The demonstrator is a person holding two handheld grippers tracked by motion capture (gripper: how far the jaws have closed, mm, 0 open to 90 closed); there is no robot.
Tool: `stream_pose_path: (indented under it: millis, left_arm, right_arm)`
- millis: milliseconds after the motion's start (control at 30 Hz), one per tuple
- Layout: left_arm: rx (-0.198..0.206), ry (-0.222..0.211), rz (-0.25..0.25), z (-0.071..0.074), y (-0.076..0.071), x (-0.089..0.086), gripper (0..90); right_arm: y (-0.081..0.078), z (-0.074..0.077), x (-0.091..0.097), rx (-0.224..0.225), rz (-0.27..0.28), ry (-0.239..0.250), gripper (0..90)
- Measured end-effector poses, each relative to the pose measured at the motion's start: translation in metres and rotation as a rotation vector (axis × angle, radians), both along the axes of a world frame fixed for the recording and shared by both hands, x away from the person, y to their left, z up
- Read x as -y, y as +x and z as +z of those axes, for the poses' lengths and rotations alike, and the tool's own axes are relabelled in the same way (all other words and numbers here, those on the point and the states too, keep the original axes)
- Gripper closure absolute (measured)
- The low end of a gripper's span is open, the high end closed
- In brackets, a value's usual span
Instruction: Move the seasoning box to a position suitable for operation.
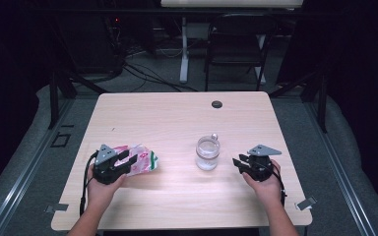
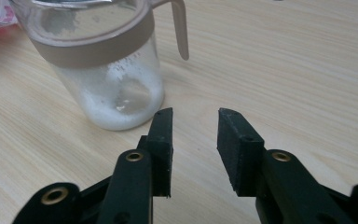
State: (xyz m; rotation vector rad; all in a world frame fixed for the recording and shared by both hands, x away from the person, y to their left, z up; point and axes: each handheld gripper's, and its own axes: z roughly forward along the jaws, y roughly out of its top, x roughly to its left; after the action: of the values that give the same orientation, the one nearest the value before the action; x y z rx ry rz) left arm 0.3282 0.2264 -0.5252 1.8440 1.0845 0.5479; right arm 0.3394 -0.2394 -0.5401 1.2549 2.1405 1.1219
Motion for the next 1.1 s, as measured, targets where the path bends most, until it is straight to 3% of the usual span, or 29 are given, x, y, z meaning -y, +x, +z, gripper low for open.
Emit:
stream_pose_path:
  millis: [233,333,400,500,533,633,667,900,1100]
  left_arm:
    - [-0.008,-0.021,0.030,0.000,-0.012,-0.007,59.6]
    - [-0.015,-0.010,0.045,0.000,-0.018,-0.011,61.6]
    - [-0.012,0.002,0.066,-0.001,-0.022,-0.013,61.7]
    - [-0.008,0.007,0.092,0.001,-0.029,-0.017,62.6]
    - [-0.009,0.001,0.090,0.001,-0.031,-0.020,69.6]
    - [-0.024,-0.013,0.081,0.001,-0.035,-0.024,76.4]
    - [-0.029,0.007,0.094,0.000,-0.038,-0.025,77.8]
    - [-0.043,0.006,0.084,0.000,-0.041,-0.026,87.4]
    - [-0.042,0.012,0.057,0.001,-0.041,-0.023,89.8]
  right_arm:
    - [0.013,0.000,-0.013,0.011,0.034,-0.014,76.6]
    - [0.025,0.000,-0.018,0.013,0.046,-0.014,81.2]
    - [0.035,0.000,-0.021,0.002,0.041,0.024,85.1]
    - [0.040,0.000,-0.024,0.005,0.043,0.032,87.2]
    - [0.045,0.000,-0.028,0.001,0.050,0.046,89.2]
    - [0.051,-0.001,-0.032,-0.010,0.064,0.065,90.0]
    - [0.052,-0.001,-0.033,-0.008,0.068,0.065,90.0]
    - [0.060,-0.002,-0.037,-0.011,0.080,0.085,90.0]
    - [0.059,-0.002,-0.037,-0.019,0.089,0.081,90.0]
